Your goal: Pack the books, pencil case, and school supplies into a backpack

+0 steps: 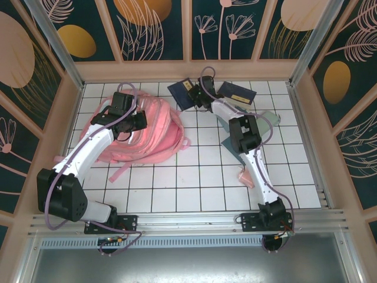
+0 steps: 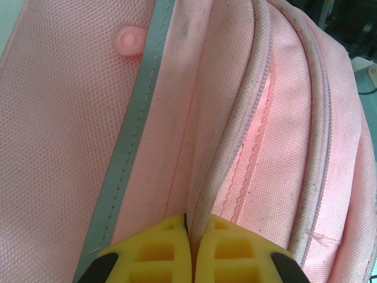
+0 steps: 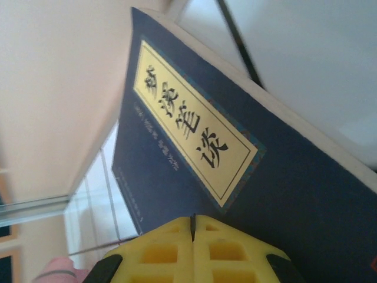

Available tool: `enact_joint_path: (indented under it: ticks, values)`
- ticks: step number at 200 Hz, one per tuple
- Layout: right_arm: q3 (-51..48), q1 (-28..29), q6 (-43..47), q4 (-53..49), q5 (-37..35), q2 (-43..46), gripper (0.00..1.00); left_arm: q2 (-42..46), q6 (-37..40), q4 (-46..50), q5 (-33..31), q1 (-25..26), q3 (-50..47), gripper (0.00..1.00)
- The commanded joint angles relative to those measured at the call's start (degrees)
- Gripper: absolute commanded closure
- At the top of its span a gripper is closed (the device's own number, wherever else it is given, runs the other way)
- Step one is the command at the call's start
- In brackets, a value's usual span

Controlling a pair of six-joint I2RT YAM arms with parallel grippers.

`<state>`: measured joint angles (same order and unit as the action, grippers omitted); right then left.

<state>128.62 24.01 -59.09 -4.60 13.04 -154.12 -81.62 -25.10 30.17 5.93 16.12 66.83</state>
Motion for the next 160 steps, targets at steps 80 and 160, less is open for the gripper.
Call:
enact_joint_path:
  ticks: [80,160]
  values:
    - [-39.3,0.6,7.1,-12.2,-1.7,21.7,1.00,1.6,-0.2,-1.2,-0.8,-0.4,-2.0,1.00]
    - [-59.6,6.8,2.8,-10.1,-3.1,35.9,1.00,-1.2,1.4,-2.7,-3.2,-0.4,-3.0,1.00]
